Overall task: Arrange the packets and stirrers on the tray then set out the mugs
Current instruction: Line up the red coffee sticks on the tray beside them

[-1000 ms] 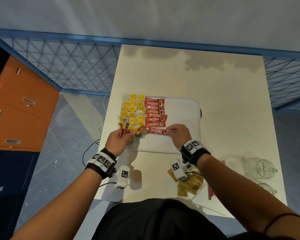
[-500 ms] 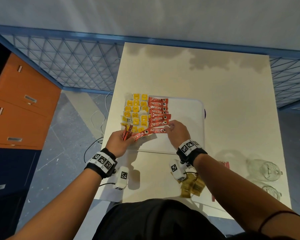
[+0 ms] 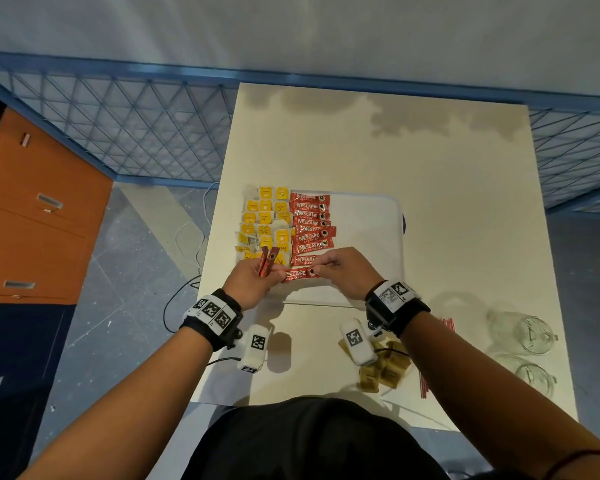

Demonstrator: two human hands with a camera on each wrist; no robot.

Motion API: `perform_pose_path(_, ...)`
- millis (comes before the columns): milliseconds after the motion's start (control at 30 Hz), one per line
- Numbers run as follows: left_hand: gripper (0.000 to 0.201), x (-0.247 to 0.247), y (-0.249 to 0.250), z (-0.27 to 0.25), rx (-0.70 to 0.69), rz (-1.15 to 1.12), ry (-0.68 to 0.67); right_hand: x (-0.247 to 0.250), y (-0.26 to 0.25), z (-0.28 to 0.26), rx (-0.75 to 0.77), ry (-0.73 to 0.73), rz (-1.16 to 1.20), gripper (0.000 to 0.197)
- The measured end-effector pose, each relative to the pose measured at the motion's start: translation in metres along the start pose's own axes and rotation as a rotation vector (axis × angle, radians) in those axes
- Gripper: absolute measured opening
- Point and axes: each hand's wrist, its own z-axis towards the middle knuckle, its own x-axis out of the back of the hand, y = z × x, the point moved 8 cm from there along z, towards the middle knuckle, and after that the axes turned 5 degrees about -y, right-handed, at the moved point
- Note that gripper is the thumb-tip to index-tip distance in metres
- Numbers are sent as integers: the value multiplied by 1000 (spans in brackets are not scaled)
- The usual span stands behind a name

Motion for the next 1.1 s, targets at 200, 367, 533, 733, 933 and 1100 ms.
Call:
perform_pose_path(200,24,-16,-15,2,184,-256,-28,1,46,9,-136,78,-28,10)
perform_pose_path(367,24,-19,-16,0,248,-317,-70,5,64,12,-217,173,-113,19)
perform_pose_path(533,22,-28,-5,-9,285,-567,-195,4,63,17,-213,186,-172,11)
perform_pose_path(733,22,-24,-17,-8,277,-383,-186,-1,58,15,-240,174,-217,8)
perform_pose_path(933,12,-23,-17,-2,194,-283,-221,0,41,7,-170,213,-217,29)
perform_pose_path(1100,14,-23,-16,3,143,-197,-159,-18,21,1,-17,48,94,34)
